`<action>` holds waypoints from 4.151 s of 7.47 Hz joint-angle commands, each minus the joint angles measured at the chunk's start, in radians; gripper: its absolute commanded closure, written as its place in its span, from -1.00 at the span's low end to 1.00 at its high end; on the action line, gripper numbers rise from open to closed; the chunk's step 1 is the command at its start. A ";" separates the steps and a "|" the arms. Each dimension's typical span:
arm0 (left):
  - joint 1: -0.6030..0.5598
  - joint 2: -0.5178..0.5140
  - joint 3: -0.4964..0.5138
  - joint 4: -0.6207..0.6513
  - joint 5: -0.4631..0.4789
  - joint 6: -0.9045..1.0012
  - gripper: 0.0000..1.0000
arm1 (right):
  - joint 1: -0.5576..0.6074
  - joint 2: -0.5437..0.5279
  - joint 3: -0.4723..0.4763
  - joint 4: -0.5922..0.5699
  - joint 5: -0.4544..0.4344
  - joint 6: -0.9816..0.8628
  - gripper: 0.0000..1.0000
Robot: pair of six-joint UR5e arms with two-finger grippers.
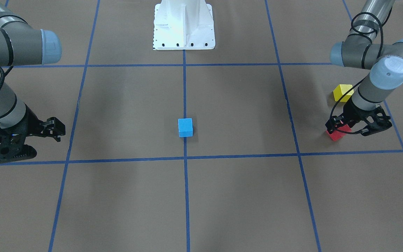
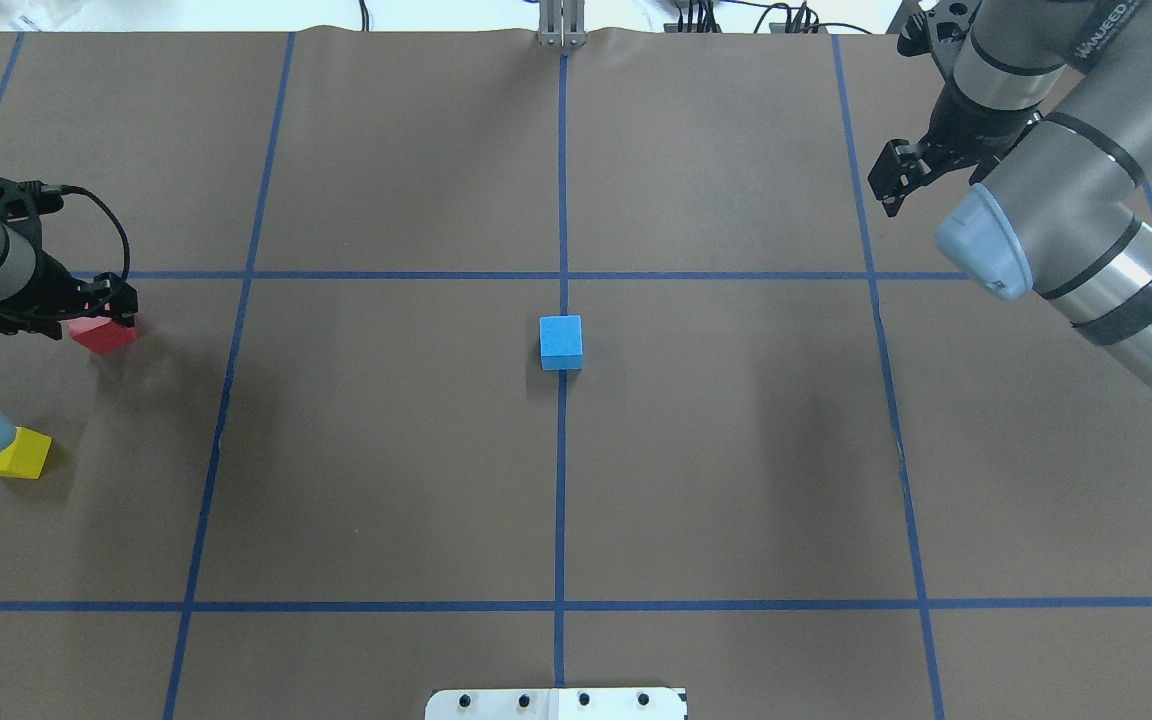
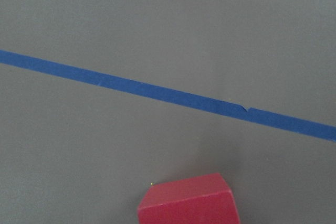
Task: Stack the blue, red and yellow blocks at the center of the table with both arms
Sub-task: 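Carry the red cube with the left gripper above the blue cube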
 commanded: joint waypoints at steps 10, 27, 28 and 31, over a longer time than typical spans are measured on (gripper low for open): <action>0.150 -0.634 -0.228 0.824 -0.020 0.010 1.00 | 0.028 -0.010 0.009 0.000 0.048 -0.008 -0.99; 0.344 -0.877 0.276 0.422 0.044 -0.113 1.00 | 0.109 -0.108 -0.031 0.138 0.149 -0.052 -0.99; 0.344 -0.876 0.278 0.422 0.044 -0.111 1.00 | 0.109 -0.108 -0.031 0.138 0.150 -0.054 -0.99; 0.344 -0.870 0.273 0.390 0.046 -0.119 -1.00 | 0.109 -0.110 -0.031 0.138 0.150 -0.054 -0.99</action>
